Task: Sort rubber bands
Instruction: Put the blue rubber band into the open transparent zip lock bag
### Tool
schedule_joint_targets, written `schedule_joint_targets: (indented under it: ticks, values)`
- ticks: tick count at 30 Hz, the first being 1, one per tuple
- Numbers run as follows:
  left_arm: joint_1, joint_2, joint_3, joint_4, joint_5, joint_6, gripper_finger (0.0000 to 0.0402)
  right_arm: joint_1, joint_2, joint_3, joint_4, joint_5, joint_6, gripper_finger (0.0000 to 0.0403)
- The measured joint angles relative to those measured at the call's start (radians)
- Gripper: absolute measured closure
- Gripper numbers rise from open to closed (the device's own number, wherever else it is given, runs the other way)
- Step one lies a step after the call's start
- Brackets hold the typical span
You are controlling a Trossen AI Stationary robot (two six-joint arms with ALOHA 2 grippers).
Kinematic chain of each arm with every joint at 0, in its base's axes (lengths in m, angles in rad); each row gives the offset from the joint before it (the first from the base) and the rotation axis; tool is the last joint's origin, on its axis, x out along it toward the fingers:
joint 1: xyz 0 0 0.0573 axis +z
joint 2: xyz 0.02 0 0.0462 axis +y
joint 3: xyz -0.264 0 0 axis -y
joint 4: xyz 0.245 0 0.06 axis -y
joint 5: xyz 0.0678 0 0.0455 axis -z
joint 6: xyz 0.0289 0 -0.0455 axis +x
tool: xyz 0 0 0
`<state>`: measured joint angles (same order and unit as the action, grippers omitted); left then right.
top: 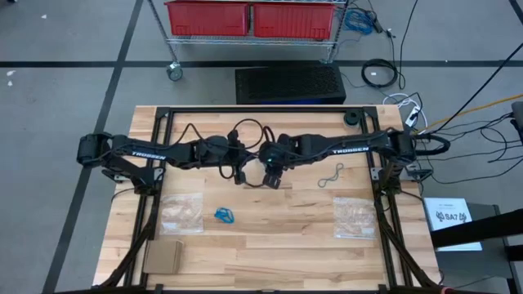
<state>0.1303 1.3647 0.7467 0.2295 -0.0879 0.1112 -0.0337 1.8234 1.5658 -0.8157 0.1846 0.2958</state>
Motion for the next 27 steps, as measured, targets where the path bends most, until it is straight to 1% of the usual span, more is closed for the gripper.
schedule_joint_targets:
  ticks: [3, 6, 17, 25, 27]
  values:
    - [-0.001, 0.000, 0.000, -0.003, 0.000, 0.000, 0.0401, -0.006, -0.026, 0.000, -0.003, -0.060, 0.006, 0.0208]
    - [-0.001, 0.000, 0.000, -0.002, 0.000, 0.000, 0.0401, -0.007, -0.052, 0.000, -0.005, -0.081, 0.010, 0.0191]
    - [0.000, 0.000, 0.000, -0.003, 0.000, 0.000, 0.0401, -0.006, -0.108, 0.000, -0.029, -0.087, -0.006, 0.0200]
    - [0.000, 0.000, 0.000, -0.005, 0.000, 0.000, 0.0401, -0.006, -0.109, 0.000, -0.024, -0.087, -0.031, 0.0177]
    - [0.000, 0.000, 0.000, -0.005, 0.000, 0.000, 0.0401, -0.005, -0.109, 0.000, -0.025, -0.106, -0.030, 0.0169]
